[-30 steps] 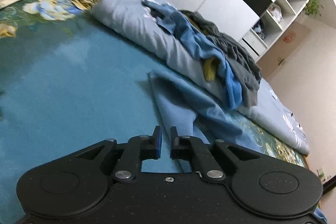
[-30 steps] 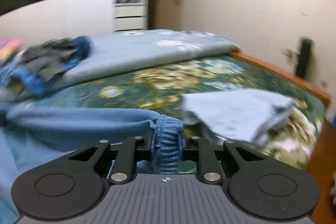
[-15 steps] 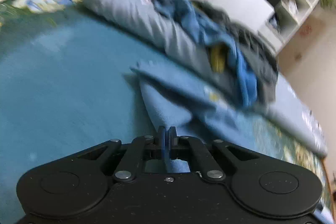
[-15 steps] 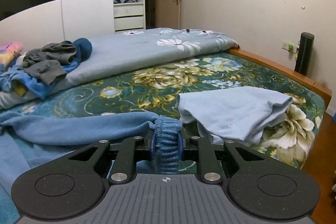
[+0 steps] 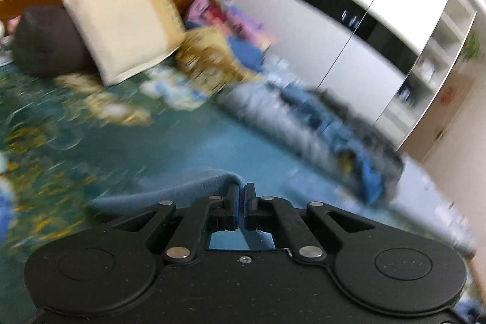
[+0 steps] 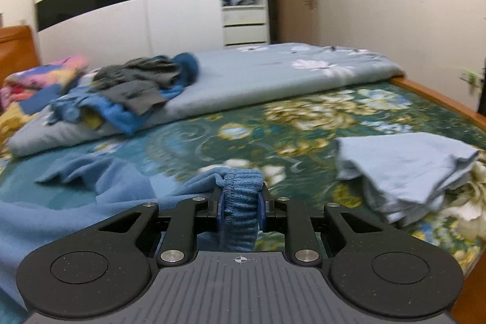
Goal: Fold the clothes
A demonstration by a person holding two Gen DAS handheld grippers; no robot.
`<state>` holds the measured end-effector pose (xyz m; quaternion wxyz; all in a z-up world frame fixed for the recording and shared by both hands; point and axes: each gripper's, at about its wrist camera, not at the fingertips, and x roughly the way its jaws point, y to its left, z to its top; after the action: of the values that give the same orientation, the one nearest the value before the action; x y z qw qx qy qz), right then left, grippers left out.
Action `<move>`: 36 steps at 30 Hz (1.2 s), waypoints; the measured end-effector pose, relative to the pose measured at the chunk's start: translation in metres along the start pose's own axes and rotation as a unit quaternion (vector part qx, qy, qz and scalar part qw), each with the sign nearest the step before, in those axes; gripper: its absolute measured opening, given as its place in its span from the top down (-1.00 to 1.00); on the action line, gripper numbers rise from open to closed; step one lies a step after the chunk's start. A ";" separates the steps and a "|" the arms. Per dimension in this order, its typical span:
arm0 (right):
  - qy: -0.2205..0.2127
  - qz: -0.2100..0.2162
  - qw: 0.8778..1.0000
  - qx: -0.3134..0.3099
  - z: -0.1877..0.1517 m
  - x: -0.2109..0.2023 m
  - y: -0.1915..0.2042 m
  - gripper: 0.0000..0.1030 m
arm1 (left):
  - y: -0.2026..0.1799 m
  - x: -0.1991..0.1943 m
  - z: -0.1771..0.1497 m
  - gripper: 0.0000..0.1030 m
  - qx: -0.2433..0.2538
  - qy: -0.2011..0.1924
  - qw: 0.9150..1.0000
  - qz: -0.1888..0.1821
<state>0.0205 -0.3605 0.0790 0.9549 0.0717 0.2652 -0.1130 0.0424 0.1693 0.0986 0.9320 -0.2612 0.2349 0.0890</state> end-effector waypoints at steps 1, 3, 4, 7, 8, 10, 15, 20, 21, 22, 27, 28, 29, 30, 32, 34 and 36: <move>0.004 -0.004 1.000 -0.002 -0.003 0.001 0.001 0.65 | 0.007 0.002 -0.006 0.98 -0.002 0.012 1.000 0.006; 0.015 -0.016 1.000 0.001 -0.007 0.006 -0.002 0.65 | 0.015 0.011 -0.015 0.98 -0.014 0.036 0.999 0.019; 0.022 -0.022 0.999 0.008 -0.008 0.009 -0.006 0.65 | 0.015 0.016 -0.018 0.98 -0.008 0.043 0.999 0.030; 0.027 -0.036 0.999 0.017 -0.008 0.014 -0.016 0.65 | 0.008 0.028 -0.015 0.98 0.010 0.050 0.998 0.033; 0.029 -0.039 0.999 0.015 -0.009 0.015 -0.018 0.65 | 0.003 0.034 -0.011 0.96 0.016 0.045 0.999 0.024; 0.032 -0.045 0.998 0.012 -0.011 0.018 -0.020 0.65 | -0.017 0.056 -0.003 0.78 0.033 0.050 0.998 -0.001; 0.042 -0.050 0.998 0.016 -0.016 0.028 -0.017 0.65 | -0.069 0.143 0.005 0.62 0.003 0.099 0.993 -0.071; 0.045 -0.041 0.998 0.018 -0.016 0.033 -0.020 0.65 | -0.113 0.238 -0.016 0.43 -0.086 0.190 0.972 -0.108; 0.046 -0.038 0.998 0.019 -0.016 0.034 -0.021 0.64 | -0.122 0.248 -0.020 0.40 -0.089 0.187 0.972 -0.107; 0.048 -0.035 0.998 0.020 -0.016 0.035 -0.023 0.64 | -0.131 0.257 -0.023 0.36 -0.092 0.183 0.973 -0.107; 0.051 -0.017 0.998 0.017 -0.014 0.042 -0.027 0.64 | -0.150 0.292 -0.029 0.26 -0.146 0.177 0.969 -0.091; 0.051 -0.013 0.998 0.017 -0.013 0.044 -0.028 0.64 | -0.153 0.295 -0.029 0.40 -0.153 0.174 0.969 -0.084; 0.051 -0.008 0.998 0.018 -0.013 0.047 -0.029 0.64 | -0.155 0.296 -0.029 0.93 -0.155 0.166 0.971 -0.073; 0.052 -0.003 0.998 0.019 -0.012 0.050 -0.031 0.64 | -0.156 0.294 -0.027 1.00 -0.154 0.157 0.974 -0.060; 0.049 0.007 0.999 0.021 -0.011 0.052 -0.035 0.64 | -0.156 0.278 -0.015 1.00 -0.166 0.110 0.979 -0.042; 0.040 0.013 0.999 0.025 -0.009 0.050 -0.038 0.64 | -0.153 0.253 -0.002 1.00 -0.174 0.068 0.981 -0.060; 0.026 0.018 0.999 0.027 -0.008 0.044 -0.039 0.64 | -0.147 0.221 0.012 1.00 -0.171 0.026 0.981 -0.086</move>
<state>0.0431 -0.4040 0.0463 0.9472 0.1047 0.2856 -0.1011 0.2825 0.0601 0.0660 0.8712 -0.4384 0.2172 0.0403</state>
